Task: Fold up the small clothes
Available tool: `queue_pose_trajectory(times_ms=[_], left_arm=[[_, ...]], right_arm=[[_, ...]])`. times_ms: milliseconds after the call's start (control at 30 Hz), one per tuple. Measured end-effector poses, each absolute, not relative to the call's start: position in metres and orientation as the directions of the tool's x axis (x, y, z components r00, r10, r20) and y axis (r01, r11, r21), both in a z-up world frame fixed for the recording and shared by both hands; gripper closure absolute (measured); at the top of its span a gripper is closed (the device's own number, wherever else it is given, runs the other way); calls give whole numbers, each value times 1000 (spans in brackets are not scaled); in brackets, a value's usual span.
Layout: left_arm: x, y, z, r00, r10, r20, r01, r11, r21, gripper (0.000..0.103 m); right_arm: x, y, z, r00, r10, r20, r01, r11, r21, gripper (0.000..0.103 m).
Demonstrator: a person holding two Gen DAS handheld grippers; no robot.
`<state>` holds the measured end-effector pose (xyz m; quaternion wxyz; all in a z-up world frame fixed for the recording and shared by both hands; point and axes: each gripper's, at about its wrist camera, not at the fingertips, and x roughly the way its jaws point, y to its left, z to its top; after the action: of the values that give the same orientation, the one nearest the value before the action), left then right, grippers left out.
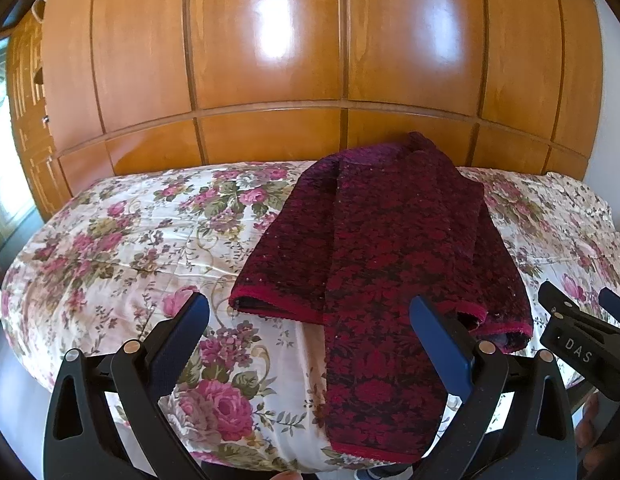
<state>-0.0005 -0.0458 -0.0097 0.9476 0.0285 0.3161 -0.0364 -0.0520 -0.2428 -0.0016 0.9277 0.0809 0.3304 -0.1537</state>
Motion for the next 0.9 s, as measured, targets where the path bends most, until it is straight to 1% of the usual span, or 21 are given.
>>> queue_pose_trajectory(times_ms=[233, 467, 500, 533, 600, 667, 733, 800, 833, 867, 900], left_arm=[[2, -57, -14, 784, -70, -617, 129, 990, 52, 4], [10, -78, -32, 711, -150, -687, 258, 965, 56, 4], [10, -82, -35, 700, -165, -695, 284, 957, 59, 8], [11, -86, -38, 692, -170, -702, 299, 952, 64, 14], [13, -93, -46, 664, -186, -725, 339, 938, 70, 19], [16, -98, -52, 647, -191, -738, 363, 929, 78, 20], [16, -102, -58, 632, -193, -750, 385, 919, 88, 26], [17, -105, -64, 615, -202, -763, 408, 909, 88, 26], [17, -106, -66, 610, -203, -766, 415, 905, 90, 28], [17, -107, -68, 606, -204, -769, 420, 903, 92, 33], [18, -107, -71, 597, -207, -775, 430, 898, 91, 52]], right_arm=[[-49, -249, -6, 725, -231, -649, 350, 935, 59, 2], [-45, -267, -12, 704, -235, -670, 382, 921, 78, 2], [-44, -271, -13, 699, -235, -675, 389, 917, 83, 2], [-43, -276, -14, 692, -233, -683, 398, 913, 92, 2], [-42, -284, -17, 682, -232, -693, 412, 905, 102, 2], [-40, -291, -18, 677, -227, -700, 419, 901, 112, 2], [-38, -296, -19, 676, -216, -704, 418, 900, 125, 2], [-34, -299, -19, 680, -190, -708, 406, 902, 148, 2], [-31, -299, -19, 681, -175, -711, 399, 903, 160, 2], [-27, -299, -19, 685, -147, -714, 383, 906, 181, 2], [-23, -298, -19, 687, -117, -717, 366, 908, 202, 2]])
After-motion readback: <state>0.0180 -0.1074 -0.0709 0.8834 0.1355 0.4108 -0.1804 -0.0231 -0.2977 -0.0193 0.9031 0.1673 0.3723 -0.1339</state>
